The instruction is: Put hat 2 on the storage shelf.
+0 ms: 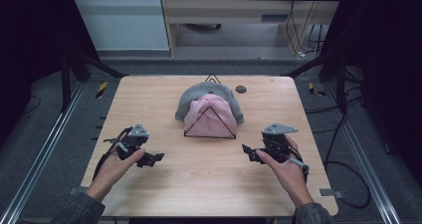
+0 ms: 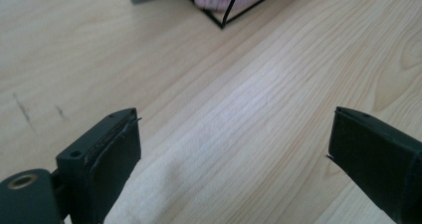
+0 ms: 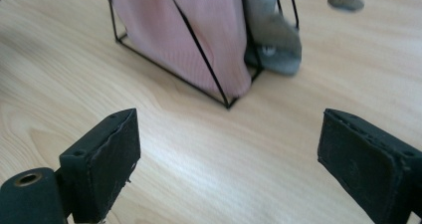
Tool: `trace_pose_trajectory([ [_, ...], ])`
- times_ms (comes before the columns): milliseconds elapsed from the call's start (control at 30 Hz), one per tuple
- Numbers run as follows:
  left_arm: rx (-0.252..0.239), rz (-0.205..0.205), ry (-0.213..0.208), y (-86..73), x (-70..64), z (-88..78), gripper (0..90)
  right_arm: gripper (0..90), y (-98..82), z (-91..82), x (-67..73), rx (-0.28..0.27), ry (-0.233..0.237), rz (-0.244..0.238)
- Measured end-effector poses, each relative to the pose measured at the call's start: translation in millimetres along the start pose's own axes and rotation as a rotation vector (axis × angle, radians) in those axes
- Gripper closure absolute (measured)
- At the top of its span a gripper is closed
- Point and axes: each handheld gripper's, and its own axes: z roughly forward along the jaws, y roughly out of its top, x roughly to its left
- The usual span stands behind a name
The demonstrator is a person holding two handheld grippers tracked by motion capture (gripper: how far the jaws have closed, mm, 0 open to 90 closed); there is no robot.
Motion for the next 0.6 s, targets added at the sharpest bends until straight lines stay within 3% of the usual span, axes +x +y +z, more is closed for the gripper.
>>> trace_pose_trajectory([
  [167, 0.066, -0.013, 0.004, -14.0, 5.4, 9.1, 5.8, 9.8, -19.5, 9.1, -4.7, 0.043, -0.007, 0.035],
  [300, 0.101, 0.000, 0.008, -21.6, 4.8, 14.2, 5.7, 9.8, -31.4, 16.4, -6.9, 0.083, -0.004, 0.058],
  [433, 0.127, -0.007, -0.006, -27.7, 3.3, 20.1, 5.5, 9.8, -37.7, 22.4, -8.2, 0.120, -0.012, 0.050],
  [600, 0.157, 0.038, 0.021, -31.9, -2.9, 29.2, 2.2, 9.4, -45.6, 30.1, -6.7, 0.176, -0.005, 0.053],
])
